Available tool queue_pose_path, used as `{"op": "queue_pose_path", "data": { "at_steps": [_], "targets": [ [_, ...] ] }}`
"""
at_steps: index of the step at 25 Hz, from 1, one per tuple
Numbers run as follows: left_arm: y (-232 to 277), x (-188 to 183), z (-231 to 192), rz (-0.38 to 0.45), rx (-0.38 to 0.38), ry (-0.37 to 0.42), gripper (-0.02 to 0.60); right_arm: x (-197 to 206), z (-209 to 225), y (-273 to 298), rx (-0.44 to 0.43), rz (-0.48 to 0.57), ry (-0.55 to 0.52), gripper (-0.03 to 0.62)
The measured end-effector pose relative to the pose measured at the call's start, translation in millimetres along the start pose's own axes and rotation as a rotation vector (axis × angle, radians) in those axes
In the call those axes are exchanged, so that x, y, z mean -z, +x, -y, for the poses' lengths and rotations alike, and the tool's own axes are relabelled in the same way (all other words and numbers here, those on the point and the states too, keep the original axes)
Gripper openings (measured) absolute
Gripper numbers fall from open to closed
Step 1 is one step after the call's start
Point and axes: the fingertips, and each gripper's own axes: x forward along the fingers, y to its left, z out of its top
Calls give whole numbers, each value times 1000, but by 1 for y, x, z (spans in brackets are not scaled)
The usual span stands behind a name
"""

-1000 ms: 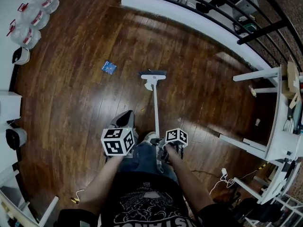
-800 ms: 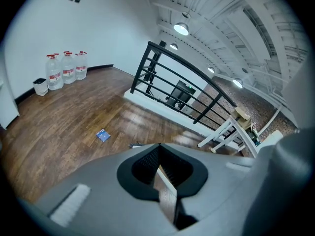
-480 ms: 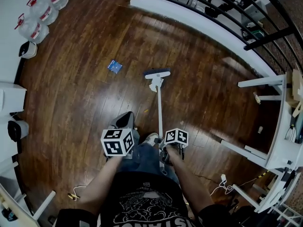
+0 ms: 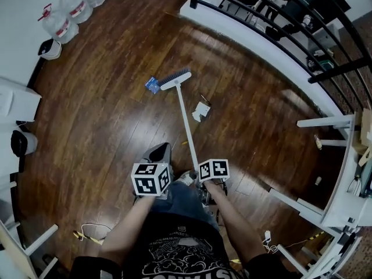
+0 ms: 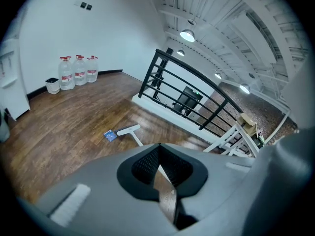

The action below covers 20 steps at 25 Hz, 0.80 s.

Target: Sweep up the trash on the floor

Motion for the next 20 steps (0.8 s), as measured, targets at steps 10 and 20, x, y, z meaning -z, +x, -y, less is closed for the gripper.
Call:
{"op": "queue_pose_path", "data": {
  "at_steps": [10, 20],
  "targets": [
    [-21, -55, -101, 59, -95, -83, 5, -99, -112, 66, 0, -119, -163, 52],
    [-9, -109, -185, 80, -145, -124, 5, -165, -126, 119, 66, -267, -94, 54]
  ]
}}
